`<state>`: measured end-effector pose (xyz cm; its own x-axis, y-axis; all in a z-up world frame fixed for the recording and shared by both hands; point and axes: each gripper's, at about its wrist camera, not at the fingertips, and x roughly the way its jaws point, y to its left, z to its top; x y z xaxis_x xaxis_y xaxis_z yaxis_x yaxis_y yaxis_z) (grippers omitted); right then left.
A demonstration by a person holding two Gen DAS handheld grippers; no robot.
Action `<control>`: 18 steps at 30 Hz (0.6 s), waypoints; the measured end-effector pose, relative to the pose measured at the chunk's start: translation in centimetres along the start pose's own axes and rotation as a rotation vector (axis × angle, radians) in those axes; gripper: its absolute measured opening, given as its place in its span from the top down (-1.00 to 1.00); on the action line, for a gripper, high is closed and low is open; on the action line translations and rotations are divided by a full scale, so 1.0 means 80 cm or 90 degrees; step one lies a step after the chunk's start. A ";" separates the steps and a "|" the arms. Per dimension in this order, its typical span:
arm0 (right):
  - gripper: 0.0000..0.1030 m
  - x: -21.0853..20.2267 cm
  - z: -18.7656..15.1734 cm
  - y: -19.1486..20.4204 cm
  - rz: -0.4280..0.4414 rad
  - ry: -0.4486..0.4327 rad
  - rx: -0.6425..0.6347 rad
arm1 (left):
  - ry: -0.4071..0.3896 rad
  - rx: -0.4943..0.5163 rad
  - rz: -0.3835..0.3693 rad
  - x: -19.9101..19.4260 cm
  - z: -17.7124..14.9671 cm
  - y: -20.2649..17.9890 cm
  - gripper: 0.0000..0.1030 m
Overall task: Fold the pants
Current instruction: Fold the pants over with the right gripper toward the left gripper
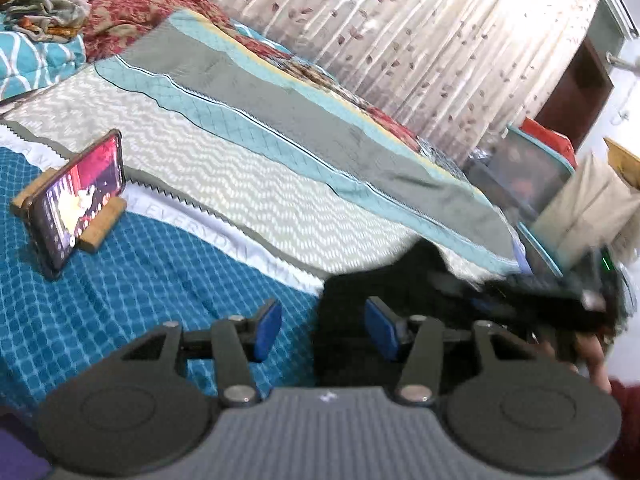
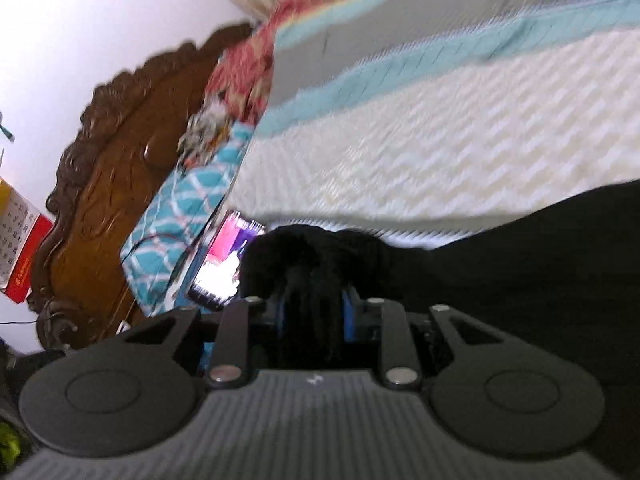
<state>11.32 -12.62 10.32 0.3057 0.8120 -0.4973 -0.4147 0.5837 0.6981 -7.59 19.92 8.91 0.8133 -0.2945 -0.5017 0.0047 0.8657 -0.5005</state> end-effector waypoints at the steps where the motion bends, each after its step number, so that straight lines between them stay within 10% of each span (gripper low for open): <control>1: 0.45 -0.011 -0.002 -0.011 -0.020 -0.013 0.006 | 0.006 0.003 -0.003 0.009 0.002 -0.005 0.08; 7: -0.02 -0.045 -0.025 -0.065 -0.281 -0.068 0.009 | 0.099 0.084 -0.045 0.094 -0.026 -0.074 0.14; 13: 0.01 -0.069 -0.012 -0.037 -0.202 -0.130 -0.011 | 0.135 0.157 -0.065 0.117 -0.060 -0.124 0.09; 18: 0.12 0.002 -0.017 -0.009 -0.150 -0.012 -0.095 | 0.153 0.198 -0.015 0.127 -0.082 -0.134 0.08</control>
<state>10.49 -12.94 9.03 0.4244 0.6544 -0.6258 -0.4517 0.7520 0.4800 -3.18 5.03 4.56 0.6521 -0.3696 -0.6620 0.2276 0.9283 -0.2942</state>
